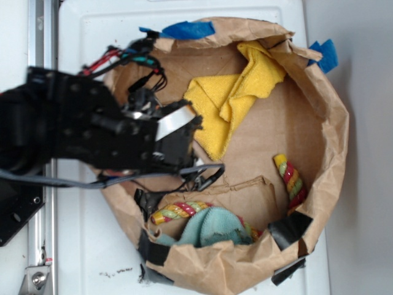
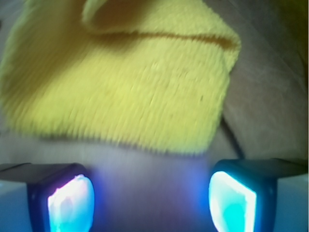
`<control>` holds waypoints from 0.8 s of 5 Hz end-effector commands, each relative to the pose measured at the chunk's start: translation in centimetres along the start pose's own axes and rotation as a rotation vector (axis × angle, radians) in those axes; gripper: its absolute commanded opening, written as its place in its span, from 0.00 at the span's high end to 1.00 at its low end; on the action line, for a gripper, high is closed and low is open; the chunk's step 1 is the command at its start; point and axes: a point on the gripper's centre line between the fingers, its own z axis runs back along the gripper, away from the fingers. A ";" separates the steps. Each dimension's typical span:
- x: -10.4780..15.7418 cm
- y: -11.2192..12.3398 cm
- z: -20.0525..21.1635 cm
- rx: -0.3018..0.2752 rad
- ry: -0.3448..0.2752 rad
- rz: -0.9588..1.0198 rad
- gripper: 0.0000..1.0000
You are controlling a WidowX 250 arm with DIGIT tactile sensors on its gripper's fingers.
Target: Grab the yellow cloth.
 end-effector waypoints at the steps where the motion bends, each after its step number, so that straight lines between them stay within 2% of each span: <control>1: 6.5 0.1 0.9 -0.029 -0.020 0.075 0.00; 2: 3.9 0.6 1.1 -0.028 -0.025 0.071 0.00; 4: 2.2 0.9 0.8 -0.023 -0.022 0.059 0.00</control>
